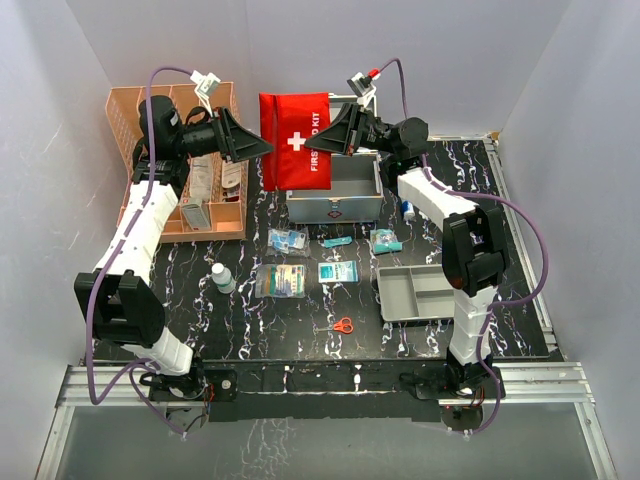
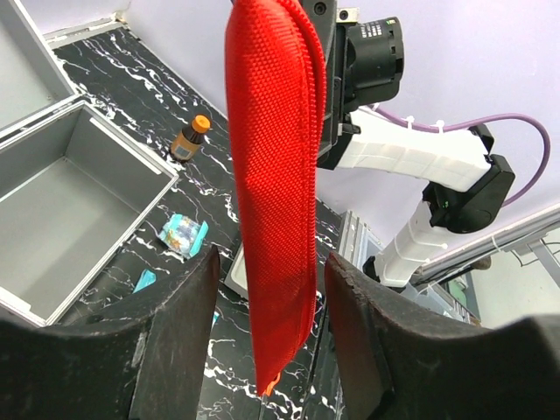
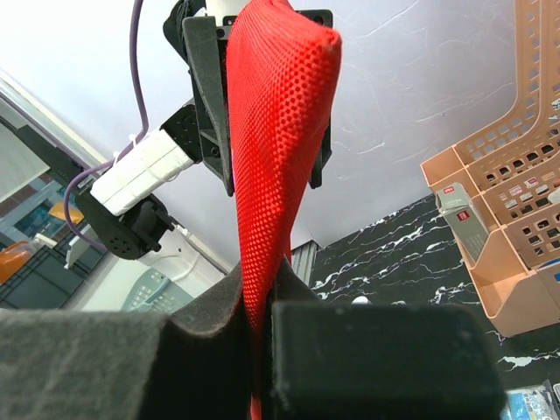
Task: Organize the medicine kit
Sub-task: Open the medicine pouch at the center of the board.
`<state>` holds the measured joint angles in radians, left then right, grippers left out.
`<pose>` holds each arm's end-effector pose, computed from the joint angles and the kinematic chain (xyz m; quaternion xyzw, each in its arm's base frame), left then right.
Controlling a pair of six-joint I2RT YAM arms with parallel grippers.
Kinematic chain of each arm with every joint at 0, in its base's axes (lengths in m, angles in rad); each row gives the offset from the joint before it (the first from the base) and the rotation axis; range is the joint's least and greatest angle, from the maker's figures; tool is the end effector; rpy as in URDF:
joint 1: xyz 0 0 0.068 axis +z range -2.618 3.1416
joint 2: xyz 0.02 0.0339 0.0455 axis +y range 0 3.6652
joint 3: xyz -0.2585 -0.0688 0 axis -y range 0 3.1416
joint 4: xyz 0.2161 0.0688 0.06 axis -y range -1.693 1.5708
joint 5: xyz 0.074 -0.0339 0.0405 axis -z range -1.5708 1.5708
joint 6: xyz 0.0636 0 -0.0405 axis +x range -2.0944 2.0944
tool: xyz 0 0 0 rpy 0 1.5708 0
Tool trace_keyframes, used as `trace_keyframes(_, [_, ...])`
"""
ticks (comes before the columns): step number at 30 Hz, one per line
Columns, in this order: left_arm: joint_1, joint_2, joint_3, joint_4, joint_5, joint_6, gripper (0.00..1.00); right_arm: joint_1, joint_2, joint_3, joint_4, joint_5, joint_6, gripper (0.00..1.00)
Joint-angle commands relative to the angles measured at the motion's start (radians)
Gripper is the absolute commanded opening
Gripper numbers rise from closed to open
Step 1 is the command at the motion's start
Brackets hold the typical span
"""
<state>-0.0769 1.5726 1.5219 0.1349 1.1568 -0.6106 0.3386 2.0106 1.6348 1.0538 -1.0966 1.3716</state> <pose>0.3331 -0.0841 0.4293 0.2388 0.6527 -0.5561 0.4557 0.3900 0.1973 0.3885 -0.2269 0.5526 0.7286 0.3353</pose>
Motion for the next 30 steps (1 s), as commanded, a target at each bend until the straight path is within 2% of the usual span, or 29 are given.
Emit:
trace_keyframes(1, [-0.012, -0.015, 0.008, 0.062, 0.033, -0.015, 0.48, 0.006, -0.005, 0.043, 0.064, 0.015, 0.009, 0.00])
trace_keyframes(5, [-0.017, -0.013, 0.005, 0.080, 0.039, -0.023, 0.43, 0.010, 0.001, 0.054, 0.062, 0.014, 0.012, 0.00])
trace_keyframes(10, [-0.018, -0.014, 0.000, 0.091, 0.036, -0.026, 0.23, 0.013, 0.007, 0.060, 0.071, 0.013, 0.021, 0.00])
trace_keyframes(16, [-0.026, -0.012, -0.011, 0.137, 0.035, -0.061, 0.21, 0.022, 0.021, 0.073, 0.115, -0.003, 0.065, 0.00])
trace_keyframes(18, [-0.031, -0.010, -0.013, 0.157, 0.035, -0.076, 0.13, 0.026, 0.025, 0.075, 0.116, -0.010, 0.068, 0.00])
trace_keyframes(20, [-0.038, -0.006, -0.015, 0.179, 0.038, -0.092, 0.00, 0.029, 0.026, 0.074, 0.117, -0.017, 0.073, 0.00])
trace_keyframes(22, [-0.040, -0.005, -0.017, 0.188, 0.035, -0.096, 0.00, 0.030, 0.025, 0.063, 0.091, -0.016, 0.070, 0.00])
trace_keyframes(23, [-0.041, -0.004, -0.018, 0.171, 0.025, -0.082, 0.00, 0.027, 0.019, 0.046, 0.051, -0.003, 0.047, 0.03])
trace_keyframes(24, [-0.041, -0.004, -0.005, 0.092, 0.004, -0.023, 0.00, 0.023, 0.004, 0.024, -0.022, 0.011, 0.001, 0.13])
trace_keyframes(26, [-0.041, 0.006, 0.072, -0.173, -0.115, 0.188, 0.00, 0.013, -0.067, -0.016, -0.258, 0.069, -0.221, 0.31])
trace_keyframes(28, [-0.041, 0.017, 0.139, -0.354, -0.211, 0.331, 0.00, 0.003, -0.127, -0.023, -0.543, 0.162, -0.440, 0.41])
trace_keyframes(30, [-0.042, 0.021, 0.197, -0.482, -0.294, 0.456, 0.00, -0.002, -0.161, -0.003, -0.747, 0.241, -0.574, 0.47])
